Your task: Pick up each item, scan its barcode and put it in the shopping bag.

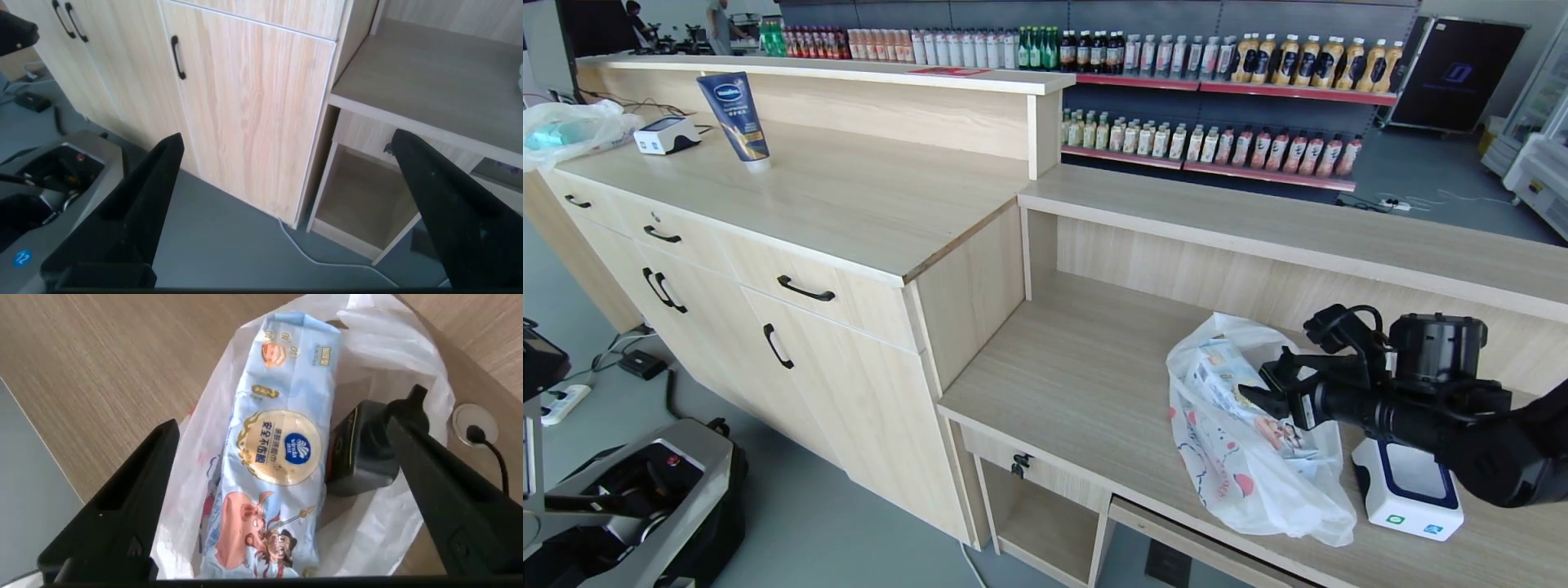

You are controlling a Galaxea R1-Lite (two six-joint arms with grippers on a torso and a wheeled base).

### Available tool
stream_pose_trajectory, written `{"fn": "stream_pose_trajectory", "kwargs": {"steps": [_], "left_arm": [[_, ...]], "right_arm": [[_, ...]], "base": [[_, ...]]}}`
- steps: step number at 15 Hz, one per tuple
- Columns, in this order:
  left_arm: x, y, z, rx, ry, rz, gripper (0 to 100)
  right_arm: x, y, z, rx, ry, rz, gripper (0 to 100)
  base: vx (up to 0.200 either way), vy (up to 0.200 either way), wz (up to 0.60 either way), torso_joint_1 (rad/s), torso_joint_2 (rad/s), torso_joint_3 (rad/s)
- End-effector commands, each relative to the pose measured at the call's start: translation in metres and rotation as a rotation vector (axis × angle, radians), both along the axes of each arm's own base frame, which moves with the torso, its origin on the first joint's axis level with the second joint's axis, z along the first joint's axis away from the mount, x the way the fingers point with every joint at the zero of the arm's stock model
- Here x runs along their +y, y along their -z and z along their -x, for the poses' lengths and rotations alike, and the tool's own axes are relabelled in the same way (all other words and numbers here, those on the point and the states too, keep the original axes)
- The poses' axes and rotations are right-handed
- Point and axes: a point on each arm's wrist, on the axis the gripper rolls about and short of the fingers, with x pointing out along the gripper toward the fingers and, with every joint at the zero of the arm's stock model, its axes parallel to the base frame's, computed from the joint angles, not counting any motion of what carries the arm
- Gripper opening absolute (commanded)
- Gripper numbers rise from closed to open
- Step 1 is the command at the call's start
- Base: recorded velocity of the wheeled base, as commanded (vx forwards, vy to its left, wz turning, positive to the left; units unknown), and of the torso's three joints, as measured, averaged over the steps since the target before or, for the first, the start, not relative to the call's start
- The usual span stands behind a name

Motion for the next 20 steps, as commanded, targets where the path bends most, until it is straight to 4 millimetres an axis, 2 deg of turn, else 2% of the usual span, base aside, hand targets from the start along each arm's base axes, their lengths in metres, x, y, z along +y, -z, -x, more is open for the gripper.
{"fn": "stream_pose_trajectory", "kwargs": {"steps": [1,3,4,6,9,10,11,12,13,15,17,20], "left_arm": [[0.0,0.0,0.0,0.0,-0.001,0.0,100],[0.0,0.0,0.0,0.0,0.001,0.0,100],[0.0,0.0,0.0,0.0,-0.001,0.0,100],[0.0,0.0,0.0,0.0,-0.001,0.0,100],[0.0,0.0,0.0,0.0,-0.001,0.0,100],[0.0,0.0,0.0,0.0,0.001,0.0,100],[0.0,0.0,0.0,0.0,-0.001,0.0,100],[0.0,0.0,0.0,0.0,0.001,0.0,100],[0.0,0.0,0.0,0.0,0.001,0.0,100],[0.0,0.0,0.0,0.0,-0.001,0.0,100],[0.0,0.0,0.0,0.0,-0.001,0.0,100],[0.0,0.0,0.0,0.0,-0.001,0.0,100]], "right_arm": [[-0.004,-0.038,0.013,-0.147,-0.009,0.068,100],[-0.013,-0.077,0.029,-0.305,-0.008,0.168,100],[-0.013,-0.088,0.035,-0.345,-0.006,0.173,100],[-0.014,-0.146,0.064,-0.485,0.017,0.168,100],[-0.026,-0.211,0.114,-0.428,0.171,0.114,100],[-0.03,-0.228,0.128,-0.394,0.258,0.08,100],[-0.036,-0.236,0.142,-0.337,0.359,0.066,100],[-0.039,-0.237,0.15,-0.305,0.399,0.064,100],[-0.047,-0.233,0.166,-0.256,0.48,0.022,100],[-0.054,-0.212,0.193,-0.212,0.6,-0.011,100],[-0.05,-0.182,0.215,-0.168,0.641,-0.035,100],[-0.037,-0.126,0.246,-0.169,0.589,-0.072,100]], "base": [[0.0,0.0,0.0,0.0,0.0,0.0],[0.0,0.0,-0.6,0.01,0.0,0.002],[0.0,0.0,-0.6,-0.002,0.0,0.002],[0.0,0.0,-0.6,0.01,0.0,0.002],[0.0,0.0,-0.6,0.004,0.01,0.002],[0.0,0.0,-0.6,0.007,0.0,0.002],[0.0,0.0,-0.6,-0.002,0.0,0.002],[0.0,0.0,-0.6,0.002,0.0,0.007],[0.0,0.0,-0.6,0.007,0.01,0.002],[0.0,0.0,0.0,0.0,0.0,0.0],[0.0,0.0,0.0,0.0,0.0,0.0],[0.0,0.0,0.0,0.0,0.0,0.0]]}}
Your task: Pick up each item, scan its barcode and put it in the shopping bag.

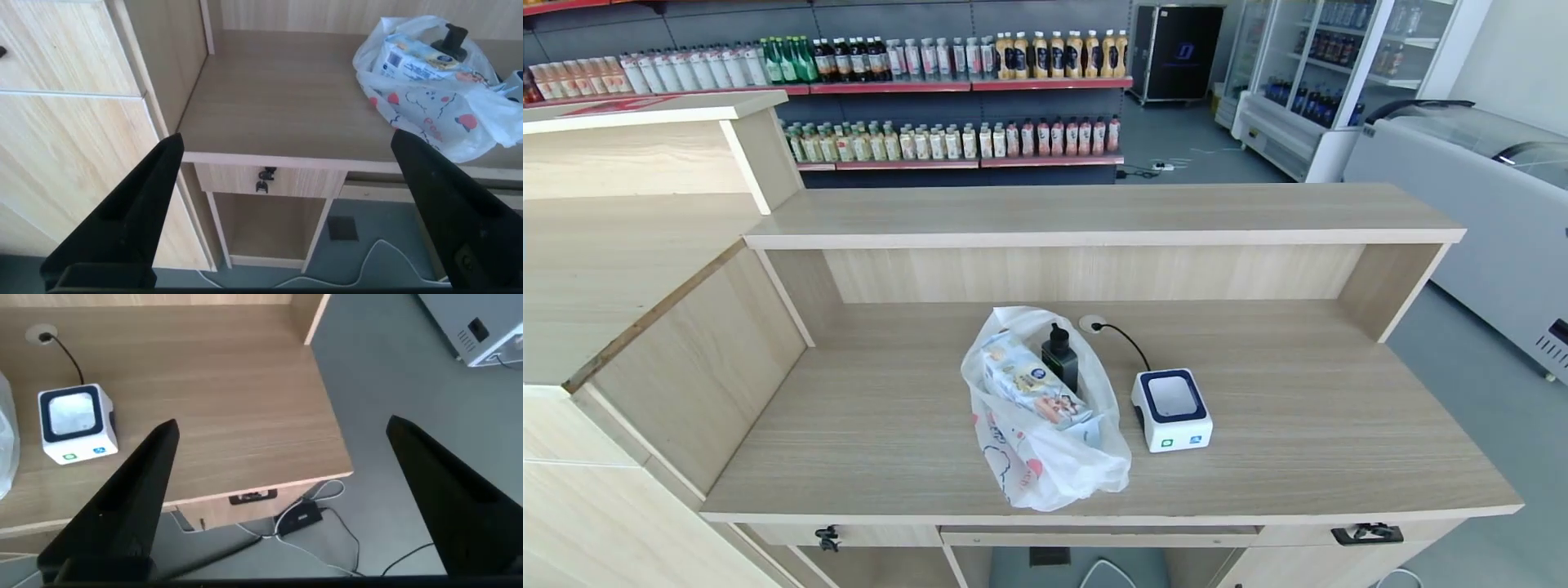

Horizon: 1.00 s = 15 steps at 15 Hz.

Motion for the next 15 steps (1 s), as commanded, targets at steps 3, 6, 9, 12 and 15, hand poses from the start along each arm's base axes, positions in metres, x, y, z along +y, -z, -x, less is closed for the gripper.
{"fn": "stream_pose_trajectory", "kwargs": {"steps": [3,6,9,12,15], "left_arm": [[0.0,0.0,0.0,0.0,0.0,0.001,100],[0.0,0.0,0.0,0.0,-0.001,0.001,100],[0.0,0.0,0.0,0.0,0.0,0.001,100],[0.0,0.0,0.0,0.0,-0.001,0.001,100],[0.0,0.0,0.0,0.0,-0.001,0.001,100]], "right_arm": [[0.025,0.123,0.083,-0.166,-0.154,-0.034,100],[0.026,0.16,0.109,-0.125,-0.09,-0.052,100],[0.027,0.163,0.119,-0.231,-0.053,-0.081,100],[0.027,0.167,0.119,-0.208,-0.03,-0.188,100],[0.027,0.167,0.119,-0.207,-0.03,-0.188,100]], "base": [[0.0,0.0,0.0,0.0,0.0,0.0],[0.0,0.0,0.0,0.0,0.0,0.0],[0.0,0.0,0.0,0.0,0.0,0.0],[0.0,0.0,0.0,0.0,0.0,0.0],[0.0,0.0,0.0,0.0,0.0,0.0]]}}
